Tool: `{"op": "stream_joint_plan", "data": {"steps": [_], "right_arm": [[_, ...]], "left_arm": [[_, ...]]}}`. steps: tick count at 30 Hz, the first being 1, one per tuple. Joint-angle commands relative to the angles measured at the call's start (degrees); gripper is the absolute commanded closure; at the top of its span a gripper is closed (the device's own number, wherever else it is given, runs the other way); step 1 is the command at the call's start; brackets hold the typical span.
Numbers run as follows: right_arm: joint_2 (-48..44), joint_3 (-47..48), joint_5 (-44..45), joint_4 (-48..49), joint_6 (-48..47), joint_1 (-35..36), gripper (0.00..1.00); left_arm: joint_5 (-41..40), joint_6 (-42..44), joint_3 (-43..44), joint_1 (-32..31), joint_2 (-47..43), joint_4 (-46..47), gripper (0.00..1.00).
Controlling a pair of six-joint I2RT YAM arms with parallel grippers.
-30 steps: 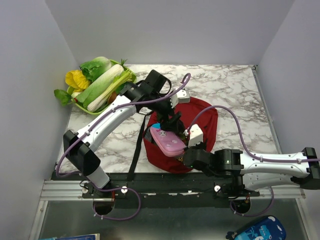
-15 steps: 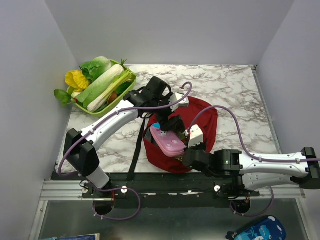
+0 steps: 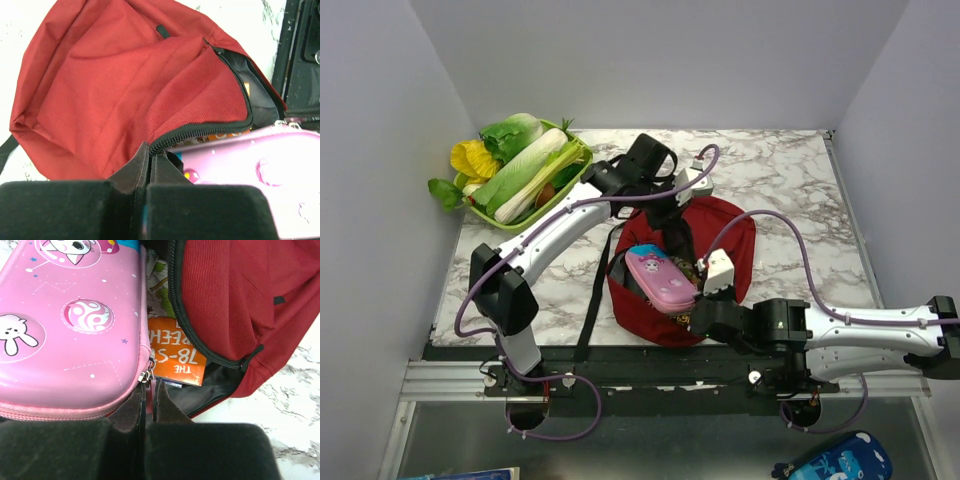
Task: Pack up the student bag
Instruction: Place the stationery in the student bag.
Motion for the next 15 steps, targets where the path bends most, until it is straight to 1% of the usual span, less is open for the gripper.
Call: {"op": "stream_joint_plan", "data": {"steps": [1, 3, 4, 7, 8, 12, 13, 14, 15], "right_arm": [[-2.16, 1.64, 8.09, -10.21, 3.33, -0.02, 0.99], [-2.51, 2.87, 9.68, -13.02, 4.03, -0.02, 0.99], [-2.86, 3.92, 10.99, -13.99, 4.38, -0.02, 0.99], [-2.69, 6.03, 12.93, -17.68, 5.78, -0.02, 0.99], [-2.34, 6.30, 13.72, -19.87, 6.49, -0.02, 0.99], [0.38, 7.70, 15.39, -22.61, 7.81, -0.02, 0.99], [1.61, 8.14, 15.48, -23.57, 10.60, -0.02, 0.99], [2.92, 9.71, 16.09, -27.58, 13.50, -0.02, 0.99], [7.55, 10.69, 16.45, -30.41, 16.66, -0.02, 0.99]], "left_arm": [[-0.46, 1.32, 9.33, -0.29, -0.17, -7.45, 1.00], [-0.90, 1.58, 12.94, -0.29, 0.27, -10.43, 1.00], [-1.08, 1.41, 16.44, -0.29, 0.53, -11.32, 1.00], [-1.08, 0.88, 21.64, -0.64, 0.71, -14.58, 1.00], [-0.82, 0.71, 22.10, -0.82, 0.28, -15.11, 1.00], [1.20, -0.35, 19.39, -2.49, -2.45, -15.03, 1.00], [1.47, -0.61, 17.20, -3.10, -2.97, -14.94, 1.00], [2.25, -0.79, 16.05, -4.24, -3.76, -14.85, 1.00], [2.70, -0.96, 14.73, -4.77, -4.03, -14.67, 1.00]]}}
